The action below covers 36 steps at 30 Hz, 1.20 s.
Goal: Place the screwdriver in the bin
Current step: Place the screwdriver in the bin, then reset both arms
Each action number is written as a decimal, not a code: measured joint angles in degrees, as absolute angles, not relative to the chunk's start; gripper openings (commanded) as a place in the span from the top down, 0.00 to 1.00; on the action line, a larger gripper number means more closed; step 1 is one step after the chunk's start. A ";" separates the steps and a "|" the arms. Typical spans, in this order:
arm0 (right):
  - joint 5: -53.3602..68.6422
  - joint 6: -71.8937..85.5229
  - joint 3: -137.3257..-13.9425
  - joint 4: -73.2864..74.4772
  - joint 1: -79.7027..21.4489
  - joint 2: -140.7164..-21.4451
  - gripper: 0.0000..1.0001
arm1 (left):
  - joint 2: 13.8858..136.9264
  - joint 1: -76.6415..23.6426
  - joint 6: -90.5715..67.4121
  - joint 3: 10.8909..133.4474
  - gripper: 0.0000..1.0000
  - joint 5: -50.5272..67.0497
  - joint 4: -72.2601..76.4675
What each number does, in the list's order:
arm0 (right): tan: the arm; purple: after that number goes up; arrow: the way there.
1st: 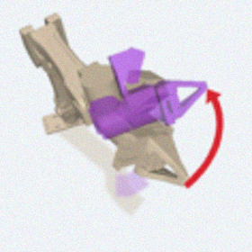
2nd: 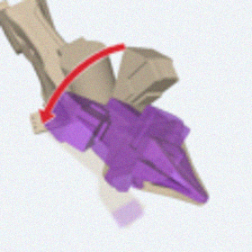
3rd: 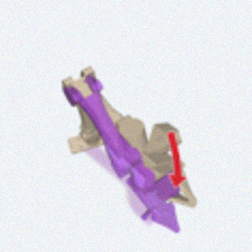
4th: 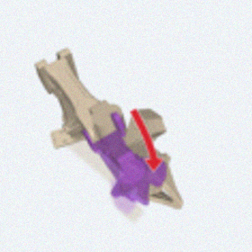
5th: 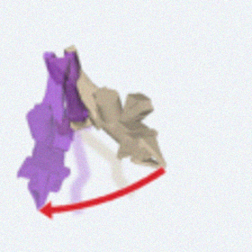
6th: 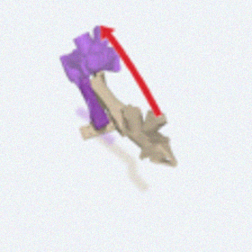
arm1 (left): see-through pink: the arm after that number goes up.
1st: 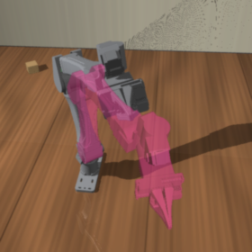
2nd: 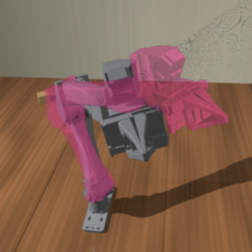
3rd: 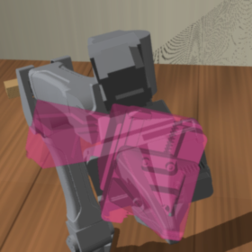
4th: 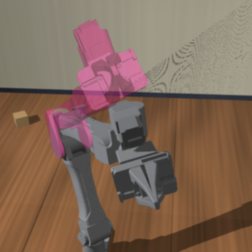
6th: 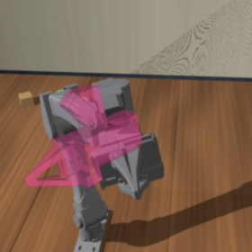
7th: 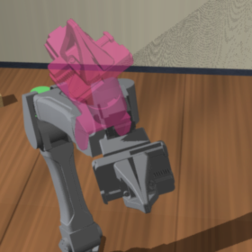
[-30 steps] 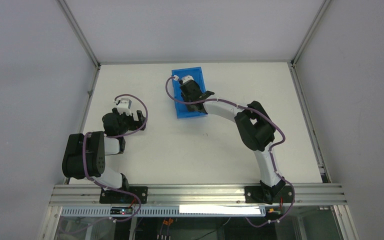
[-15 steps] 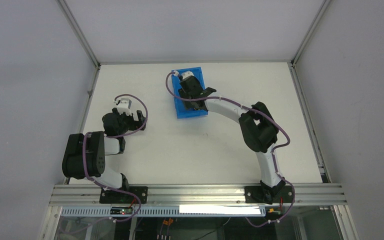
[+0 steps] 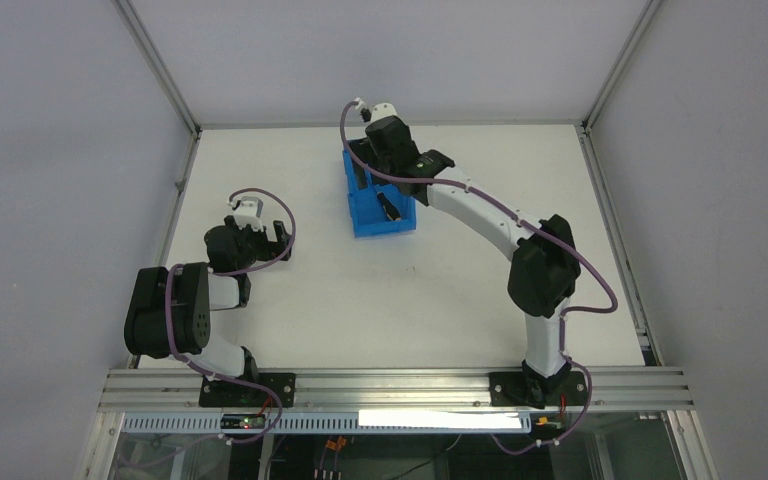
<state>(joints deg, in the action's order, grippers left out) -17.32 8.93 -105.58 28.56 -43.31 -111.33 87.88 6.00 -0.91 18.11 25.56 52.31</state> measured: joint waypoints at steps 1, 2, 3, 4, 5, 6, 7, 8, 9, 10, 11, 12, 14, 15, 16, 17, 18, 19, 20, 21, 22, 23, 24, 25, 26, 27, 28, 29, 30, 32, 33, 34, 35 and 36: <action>-17.30 8.95 -107.02 29.45 -43.31 -111.33 0.01 | 87.88 6.00 -0.91 18.11 0.01 25.56 52.29; -17.32 8.91 -108.57 30.46 -43.33 -111.33 0.01 | 87.88 6.00 -0.91 18.11 0.01 25.56 52.31; -17.32 8.88 -109.73 31.07 -43.33 -111.33 0.01 | 87.88 6.00 -0.91 18.11 0.01 25.56 52.31; -17.37 8.82 -111.46 31.86 -43.33 -111.33 0.01 | 87.88 6.00 -0.91 18.11 0.01 25.56 52.31; -17.41 8.71 -113.01 32.47 -43.33 -111.33 0.01 | 87.88 6.00 -0.91 18.11 0.01 25.56 52.31; -17.52 8.62 -114.56 33.21 -43.33 -111.33 0.01 | 87.88 6.00 -0.91 18.11 0.01 25.56 52.29; -17.61 8.47 -116.05 33.71 -43.33 -111.33 0.01 | 87.88 6.00 -0.91 18.11 0.01 25.56 52.31; -17.69 8.38 -117.14 34.13 -43.33 -111.33 0.01 | 87.88 6.00 -0.91 18.11 0.01 25.56 52.31; -17.80 8.05 -118.54 34.59 -43.33 -111.33 0.01 | 87.88 6.00 -0.91 18.11 0.01 25.56 52.29; -17.91 7.81 -119.44 34.83 -43.33 -111.28 0.01 | 87.88 6.00 -0.91 18.11 0.01 25.56 52.31; -18.13 7.42 -120.68 35.20 -43.33 -111.26 0.01 | 87.88 6.00 -0.91 18.11 0.01 25.56 52.31; -18.28 7.20 -121.25 35.33 -43.33 -111.22 0.01 | 87.88 6.00 -0.91 18.11 0.01 25.56 52.31; -18.70 6.50 -122.19 35.94 -43.33 -110.96 0.01 | 87.88 6.00 -0.91 18.11 0.01 25.56 52.29; -19.00 5.91 -122.56 36.38 -43.33 -110.74 0.01 | 87.88 6.00 -0.89 18.11 0.01 25.56 52.31; -19.25 5.37 -122.63 36.53 -43.33 -110.41 0.01 | 87.88 6.00 -0.91 18.11 0.01 25.56 52.31; -19.55 4.62 -122.78 37.01 -43.31 -110.13 0.01 | 87.88 6.00 -0.89 18.11 0.01 25.56 52.31; -19.97 3.99 -122.83 37.34 -43.31 -109.78 0.01 | 87.88 6.00 -0.91 18.11 0.01 25.56 52.31; -20.25 3.49 -122.85 37.67 -43.16 -109.51 0.01 | 87.88 6.00 -0.91 18.11 0.01 25.56 52.31; -20.32 3.01 -122.91 37.98 -42.92 -109.23 0.01 | 87.88 6.00 -0.91 18.11 0.01 25.56 52.31; -20.23 2.59 -123.00 38.39 -42.63 -108.95 0.01 | 87.88 6.00 -0.91 18.11 0.01 25.56 52.29; -20.12 2.33 -123.07 38.85 -42.19 -108.66 0.01 | 87.88 6.00 -0.91 18.11 0.01 25.56 52.31; -19.99 2.04 -123.07 39.38 -41.56 -108.31 0.01 | 87.88 6.00 -0.89 18.11 0.01 25.56 52.31; -19.81 1.89 -123.07 39.79 -40.86 -107.96 0.01 | 87.88 6.00 -0.91 18.11 0.01 25.56 52.31; -19.46 1.72 -123.04 40.32 -39.79 -107.50 0.01 | 87.88 6.00 -0.91 18.11 0.01 25.56 52.31; -19.09 1.61 -122.89 40.69 -38.59 -106.91 0.01 | 87.88 6.00 -0.91 18.11 0.01 25.56 52.31; -18.65 1.56 -122.45 40.82 -37.28 -106.17 0.01 | 87.88 6.00 -0.89 18.11 0.01 25.56 52.31; -18.31 1.58 -121.97 40.95 -36.12 -105.41 0.01 | 87.88 6.00 -0.91 18.11 0.01 25.56 52.29; -17.78 1.61 -121.30 41.10 -34.61 -104.44 0.01 | 87.88 6.00 -0.91 18.11 0.01 25.56 52.31; -17.23 1.65 -120.60 41.21 -32.99 -103.39 0.01 | 87.88 6.00 -0.91 18.11 0.01 25.56 52.31; -16.03 1.89 -119.09 41.36 -29.45 -101.30 0.01 | 87.88 6.00 -0.91 18.11 0.01 25.56 52.31; -15.51 2.02 -118.41 41.47 -27.88 -100.42 0.01 | 87.88 6.00 -0.91 18.11 0.01 25.56 52.31; -15.07 2.13 -117.84 41.56 -26.48 -99.70 0.01 | 87.88 6.00 -0.91 18.11 0.01 25.56 52.31; -14.35 2.31 -117.08 41.60 -24.82 -98.89 0.01 | 87.88 6.00 -0.91 18.11 0.01 25.56 52.31; -13.76 2.55 -116.36 41.69 -23.20 -98.15 0.01 | 87.88 6.00 -0.91 18.11 0.01 25.56 52.31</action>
<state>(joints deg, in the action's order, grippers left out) -13.76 2.55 -116.36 41.69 -23.20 -98.15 87.88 6.00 -0.91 18.11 25.56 52.31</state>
